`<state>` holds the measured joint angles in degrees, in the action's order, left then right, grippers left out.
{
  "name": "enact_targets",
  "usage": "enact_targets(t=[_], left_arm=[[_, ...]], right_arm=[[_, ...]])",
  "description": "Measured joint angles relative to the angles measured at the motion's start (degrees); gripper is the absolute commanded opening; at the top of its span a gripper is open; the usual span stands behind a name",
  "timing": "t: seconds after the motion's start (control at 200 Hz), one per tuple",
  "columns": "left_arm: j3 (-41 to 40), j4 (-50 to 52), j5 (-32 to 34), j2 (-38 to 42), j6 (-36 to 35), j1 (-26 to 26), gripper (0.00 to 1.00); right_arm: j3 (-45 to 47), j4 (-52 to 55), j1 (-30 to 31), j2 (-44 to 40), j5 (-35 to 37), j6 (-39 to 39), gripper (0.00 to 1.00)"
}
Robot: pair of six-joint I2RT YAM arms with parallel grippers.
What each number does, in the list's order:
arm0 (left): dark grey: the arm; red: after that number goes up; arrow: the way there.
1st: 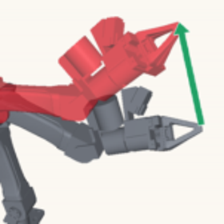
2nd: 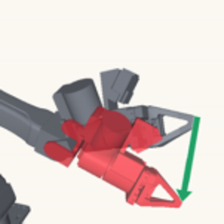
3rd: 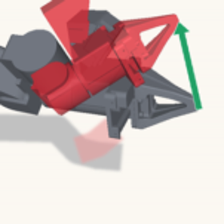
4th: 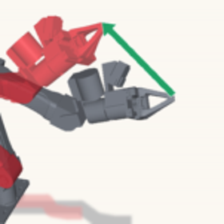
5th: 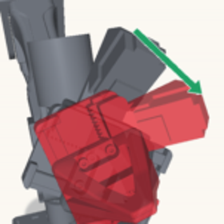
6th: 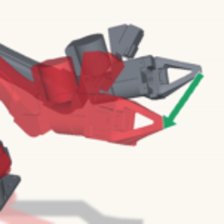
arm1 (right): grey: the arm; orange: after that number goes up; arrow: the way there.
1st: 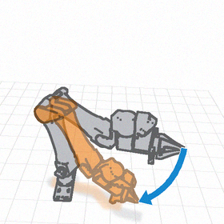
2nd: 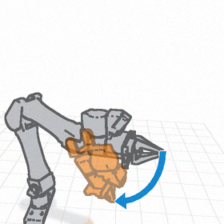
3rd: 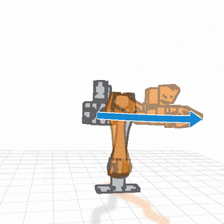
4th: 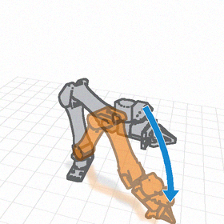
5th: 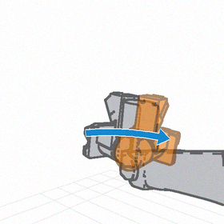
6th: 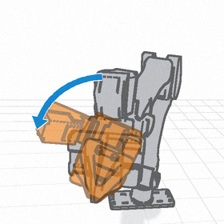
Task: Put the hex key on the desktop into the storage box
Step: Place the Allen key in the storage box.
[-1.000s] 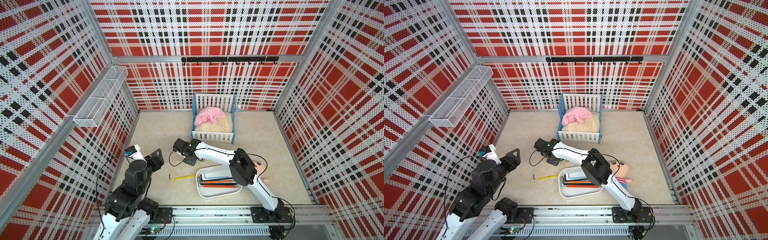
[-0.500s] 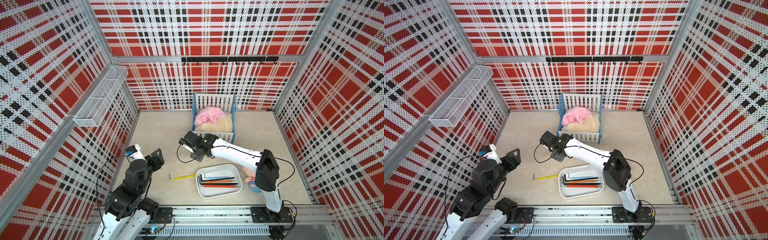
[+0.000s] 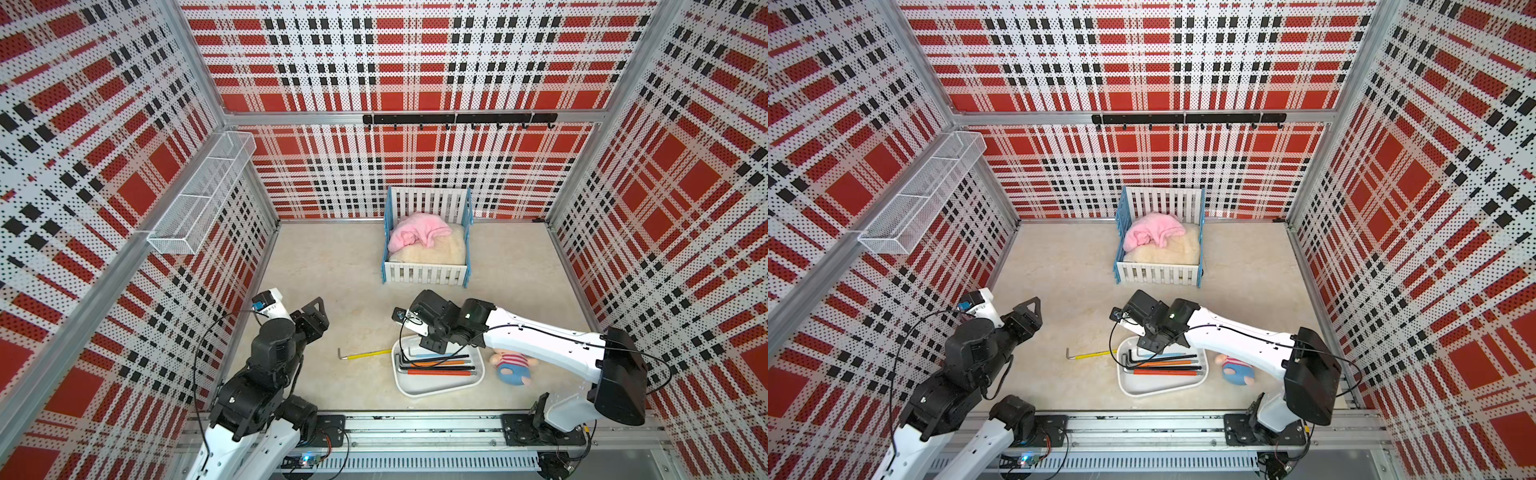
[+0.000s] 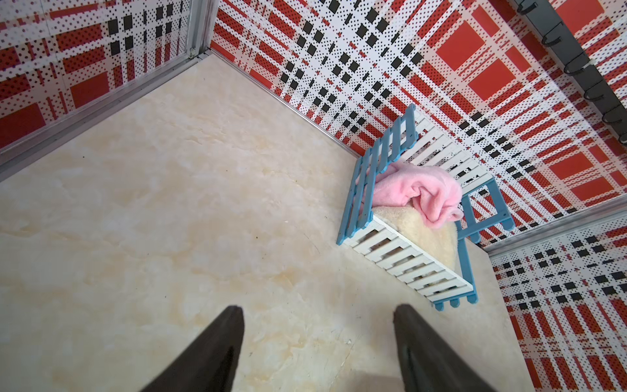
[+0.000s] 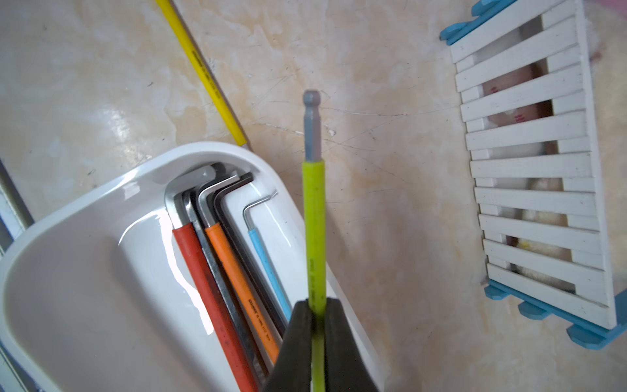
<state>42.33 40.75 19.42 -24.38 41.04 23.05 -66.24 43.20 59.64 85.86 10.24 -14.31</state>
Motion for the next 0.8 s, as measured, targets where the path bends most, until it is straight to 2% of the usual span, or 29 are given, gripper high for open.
enact_targets(t=[0.135,0.416,0.586,0.802], left_arm=[[0.0,-0.4,-1.9,0.2,-1.2,1.3,0.74],[-0.6,-3.1,-10.2,4.7,-4.1,5.7,0.73],[-1.4,-2.3,-15.0,6.5,-4.5,6.2,0.73],[-1.6,1.2,-16.6,8.5,-5.2,6.3,0.72]], right_arm=[[4.1,-2.2,0.3,-0.6,-0.5,-3.3,0.0],[7.1,-4.5,0.3,1.5,0.7,-7.1,0.0],[8.3,-5.9,0.3,3.5,2.2,-7.3,0.0],[9.7,-7.1,0.2,5.5,2.9,-7.3,0.0]])
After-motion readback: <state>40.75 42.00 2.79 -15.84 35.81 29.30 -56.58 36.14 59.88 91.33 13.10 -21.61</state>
